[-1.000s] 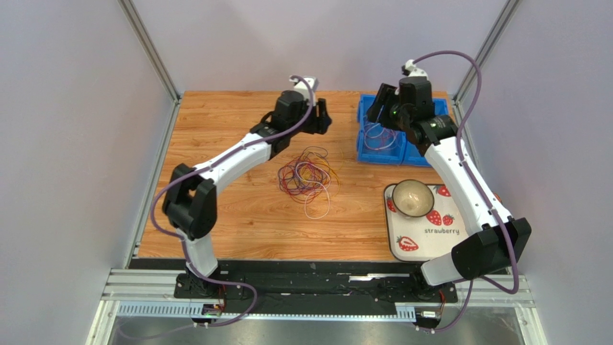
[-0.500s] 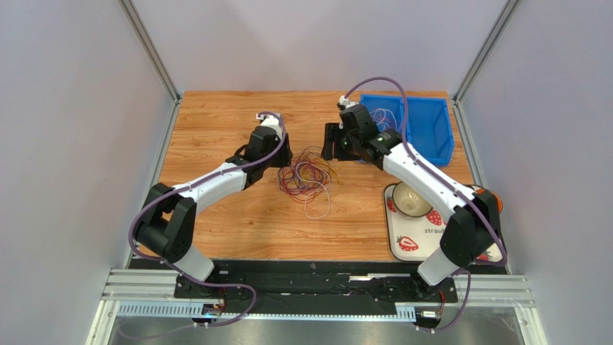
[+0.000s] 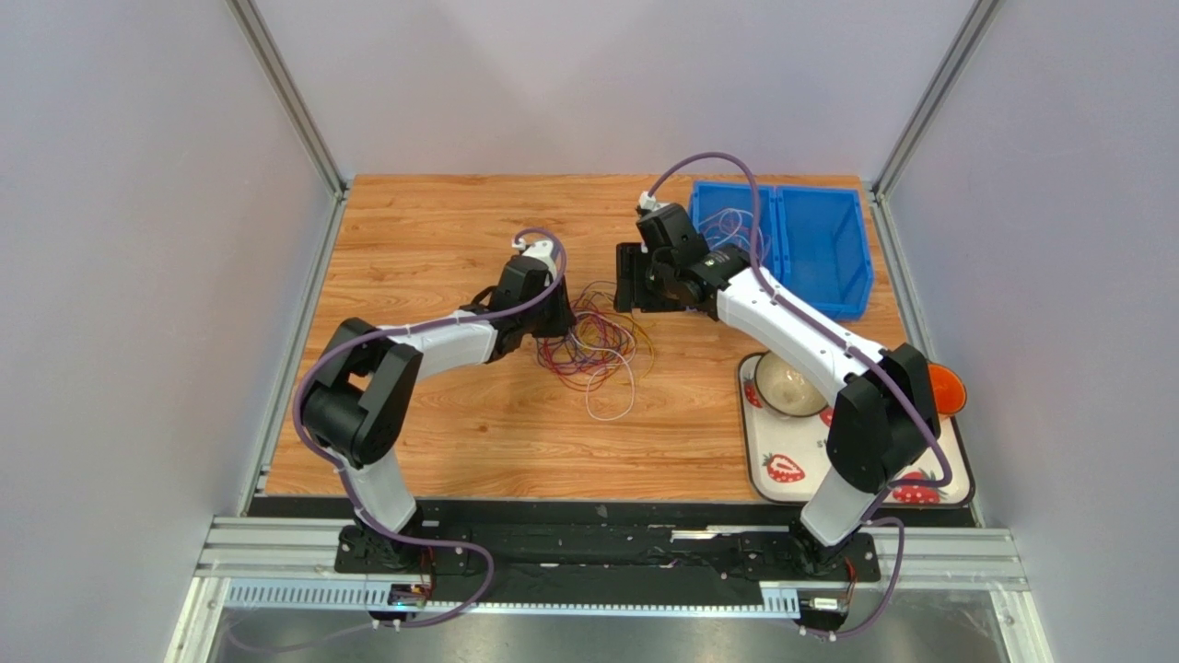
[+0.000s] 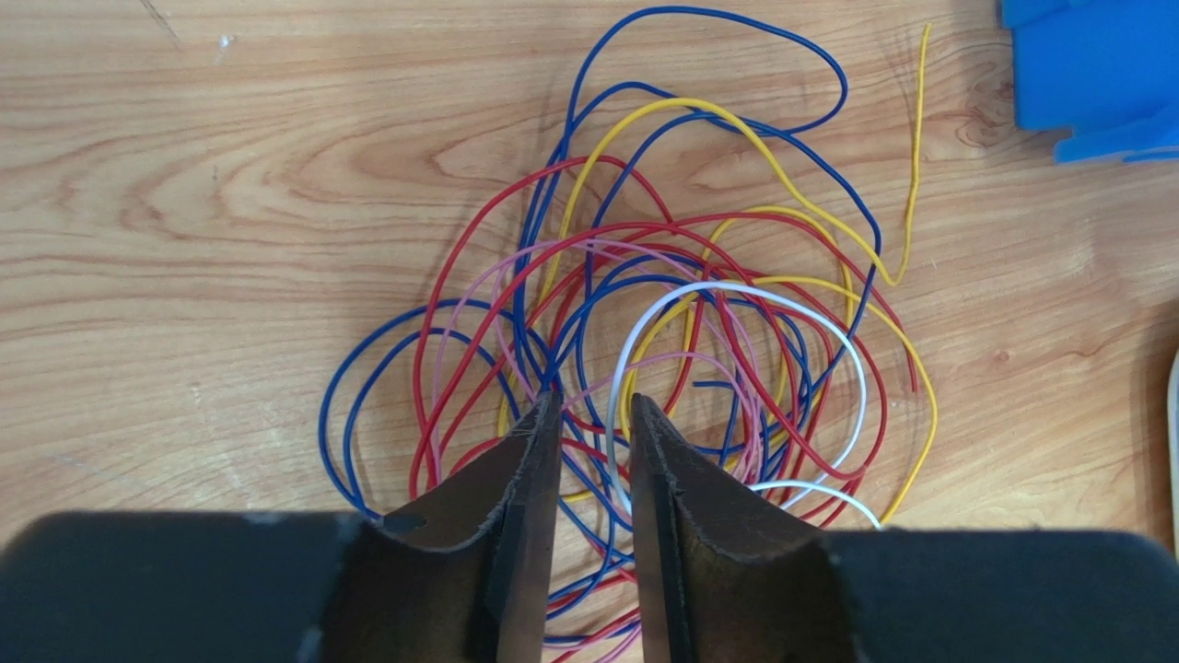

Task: Untangle the cables

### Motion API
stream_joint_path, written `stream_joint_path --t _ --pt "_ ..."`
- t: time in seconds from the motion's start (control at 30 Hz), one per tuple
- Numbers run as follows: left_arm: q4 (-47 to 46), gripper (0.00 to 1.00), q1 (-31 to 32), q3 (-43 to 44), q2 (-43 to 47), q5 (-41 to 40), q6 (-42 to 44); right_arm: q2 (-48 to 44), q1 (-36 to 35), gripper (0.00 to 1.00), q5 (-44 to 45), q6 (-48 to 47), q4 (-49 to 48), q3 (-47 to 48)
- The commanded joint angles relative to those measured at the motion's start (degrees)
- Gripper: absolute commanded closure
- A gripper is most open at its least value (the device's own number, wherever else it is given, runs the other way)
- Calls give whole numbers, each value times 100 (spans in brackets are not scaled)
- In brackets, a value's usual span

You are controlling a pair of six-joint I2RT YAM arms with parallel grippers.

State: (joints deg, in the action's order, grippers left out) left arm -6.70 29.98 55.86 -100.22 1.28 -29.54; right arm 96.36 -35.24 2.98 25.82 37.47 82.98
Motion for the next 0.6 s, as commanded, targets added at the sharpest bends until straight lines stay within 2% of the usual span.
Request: stream_joint_path --t 0.0,0.1,0.2,0.27,0.57 --pt "-429 69 69 119 -50 180 -166 -73 -18 40 203 -121 -39 183" --pt "-385 77 148 189 -67 145 -122 -82 -26 40 220 -148 -38 166" --pt "-323 94 201 242 -67 66 -87 -108 -26 40 264 -165 -12 148" --pt "-218 100 228 277 20 5 -70 -152 -26 40 282 -192 5 140" --pt "502 100 228 636 688 -119 185 -512 -26 40 299 -201 67 78"
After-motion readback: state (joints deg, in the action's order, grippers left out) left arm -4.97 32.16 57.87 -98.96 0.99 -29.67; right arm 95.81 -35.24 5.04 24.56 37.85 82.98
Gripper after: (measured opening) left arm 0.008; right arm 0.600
